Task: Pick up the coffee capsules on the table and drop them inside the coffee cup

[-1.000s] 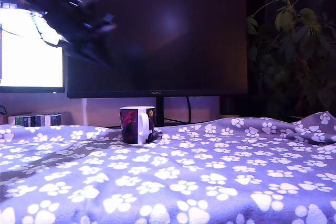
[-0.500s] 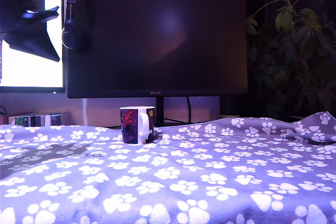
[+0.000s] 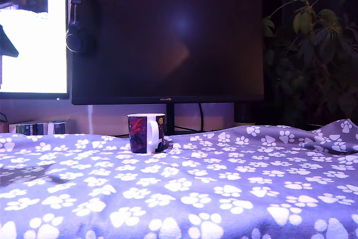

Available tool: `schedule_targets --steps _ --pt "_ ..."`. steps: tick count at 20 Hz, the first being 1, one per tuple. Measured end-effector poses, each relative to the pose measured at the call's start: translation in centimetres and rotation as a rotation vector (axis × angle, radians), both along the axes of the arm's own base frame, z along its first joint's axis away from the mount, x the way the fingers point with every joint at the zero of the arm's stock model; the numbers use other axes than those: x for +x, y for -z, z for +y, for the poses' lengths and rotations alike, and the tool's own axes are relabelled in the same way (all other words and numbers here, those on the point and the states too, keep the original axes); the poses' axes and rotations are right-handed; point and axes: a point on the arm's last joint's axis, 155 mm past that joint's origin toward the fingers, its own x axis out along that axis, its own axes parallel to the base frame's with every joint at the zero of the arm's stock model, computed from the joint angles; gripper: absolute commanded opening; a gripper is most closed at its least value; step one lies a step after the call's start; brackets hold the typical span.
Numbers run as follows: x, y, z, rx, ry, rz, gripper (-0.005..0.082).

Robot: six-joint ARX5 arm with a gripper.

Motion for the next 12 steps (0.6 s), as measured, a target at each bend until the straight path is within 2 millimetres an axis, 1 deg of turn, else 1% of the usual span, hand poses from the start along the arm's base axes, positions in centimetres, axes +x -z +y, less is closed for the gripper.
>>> schedule_targets --steps 3,6,10,12 --pt "-1.9 1.4 0.8 -0.011 -0.039 -0.011 -0.0019" --pt "-3.6 2.2 1.1 -0.03 -0.057 -0.033 -0.0019" --pt "-5.3 1.7 1.6 -0.057 -0.091 -0.101 -0.0019" --pt "-6.0 2.1 1.9 -0.057 -0.108 -0.11 -0.0019"
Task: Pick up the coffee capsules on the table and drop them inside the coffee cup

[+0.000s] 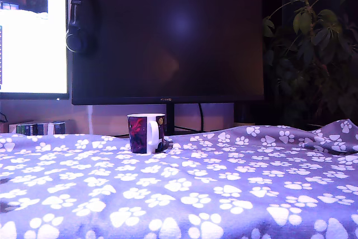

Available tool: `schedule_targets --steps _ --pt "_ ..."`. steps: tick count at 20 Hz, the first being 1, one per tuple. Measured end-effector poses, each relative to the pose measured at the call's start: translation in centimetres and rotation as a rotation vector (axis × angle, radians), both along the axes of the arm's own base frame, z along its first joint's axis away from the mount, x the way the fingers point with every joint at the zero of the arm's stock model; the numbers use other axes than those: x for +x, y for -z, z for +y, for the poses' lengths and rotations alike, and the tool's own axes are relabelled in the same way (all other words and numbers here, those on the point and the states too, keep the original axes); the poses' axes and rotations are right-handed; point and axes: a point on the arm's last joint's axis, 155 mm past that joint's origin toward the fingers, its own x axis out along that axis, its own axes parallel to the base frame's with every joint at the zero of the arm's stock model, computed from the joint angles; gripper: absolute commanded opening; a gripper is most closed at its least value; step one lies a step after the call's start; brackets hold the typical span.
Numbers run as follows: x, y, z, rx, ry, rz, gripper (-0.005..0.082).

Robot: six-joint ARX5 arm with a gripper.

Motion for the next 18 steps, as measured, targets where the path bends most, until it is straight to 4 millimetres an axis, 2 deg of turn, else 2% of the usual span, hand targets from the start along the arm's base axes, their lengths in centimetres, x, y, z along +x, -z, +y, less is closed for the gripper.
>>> schedule_targets --steps 3,8,13,18 --pt "-1.0 0.3 0.4 0.002 -0.017 -0.014 -0.0019" --pt "-2.0 -1.1 1.0 0.003 -0.047 -0.096 -0.0019" --pt "-3.0 2.0 1.0 -0.008 -0.05 -0.063 -0.0019" --pt "-3.7 2.6 1.1 -0.015 -0.053 -0.049 -0.0019"
